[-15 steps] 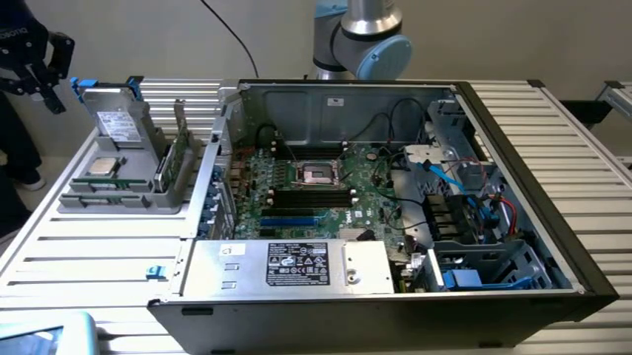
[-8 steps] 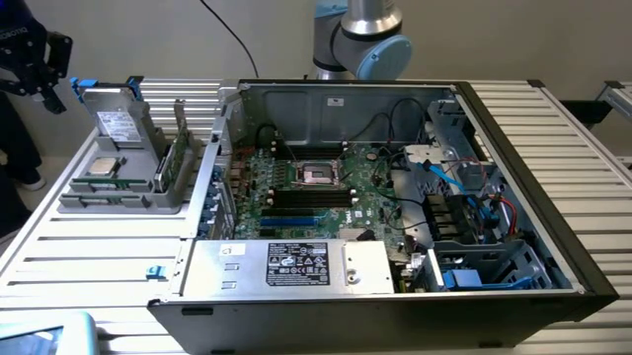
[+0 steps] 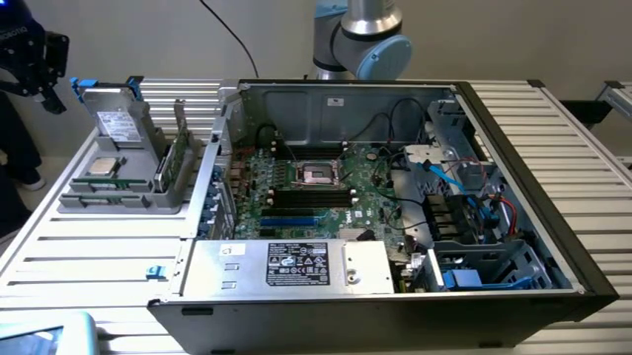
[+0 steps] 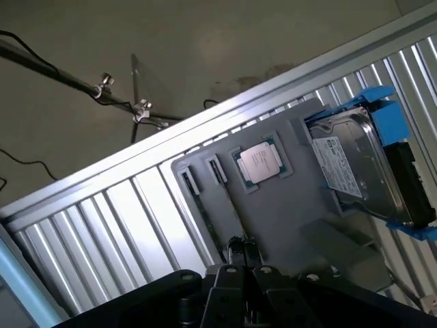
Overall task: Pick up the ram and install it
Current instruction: 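Pick up the ram and move it above insertion slot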
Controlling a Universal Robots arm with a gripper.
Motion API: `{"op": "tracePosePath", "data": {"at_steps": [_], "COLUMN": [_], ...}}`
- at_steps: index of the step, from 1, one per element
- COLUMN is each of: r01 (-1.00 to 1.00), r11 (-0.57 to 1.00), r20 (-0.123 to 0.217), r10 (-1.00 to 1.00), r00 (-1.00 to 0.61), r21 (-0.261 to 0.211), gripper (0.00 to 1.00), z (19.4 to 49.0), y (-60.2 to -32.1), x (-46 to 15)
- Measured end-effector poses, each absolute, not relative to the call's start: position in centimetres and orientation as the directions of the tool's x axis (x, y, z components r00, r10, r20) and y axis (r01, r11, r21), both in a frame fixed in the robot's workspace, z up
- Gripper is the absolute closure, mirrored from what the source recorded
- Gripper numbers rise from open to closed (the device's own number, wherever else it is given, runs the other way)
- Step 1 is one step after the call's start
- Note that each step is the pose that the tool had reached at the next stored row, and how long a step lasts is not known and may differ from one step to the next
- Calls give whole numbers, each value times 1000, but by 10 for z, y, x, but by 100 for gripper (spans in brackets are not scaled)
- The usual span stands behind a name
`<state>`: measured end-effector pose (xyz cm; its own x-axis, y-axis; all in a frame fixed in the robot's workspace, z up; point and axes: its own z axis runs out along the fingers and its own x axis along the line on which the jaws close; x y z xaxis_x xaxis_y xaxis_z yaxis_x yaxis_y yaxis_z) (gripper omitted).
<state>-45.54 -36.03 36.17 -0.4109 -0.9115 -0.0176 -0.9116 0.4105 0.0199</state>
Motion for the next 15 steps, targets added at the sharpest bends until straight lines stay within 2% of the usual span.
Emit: {"op": "tracePosePath", "data": {"at_steps": [15], "r01": [-988], "r11": [153], "r20": [0], "r10": [-988], "r00": [-153], "r21": [15], "gripper": [89], "z": [361], "y": [-360], "x": [-455]}}
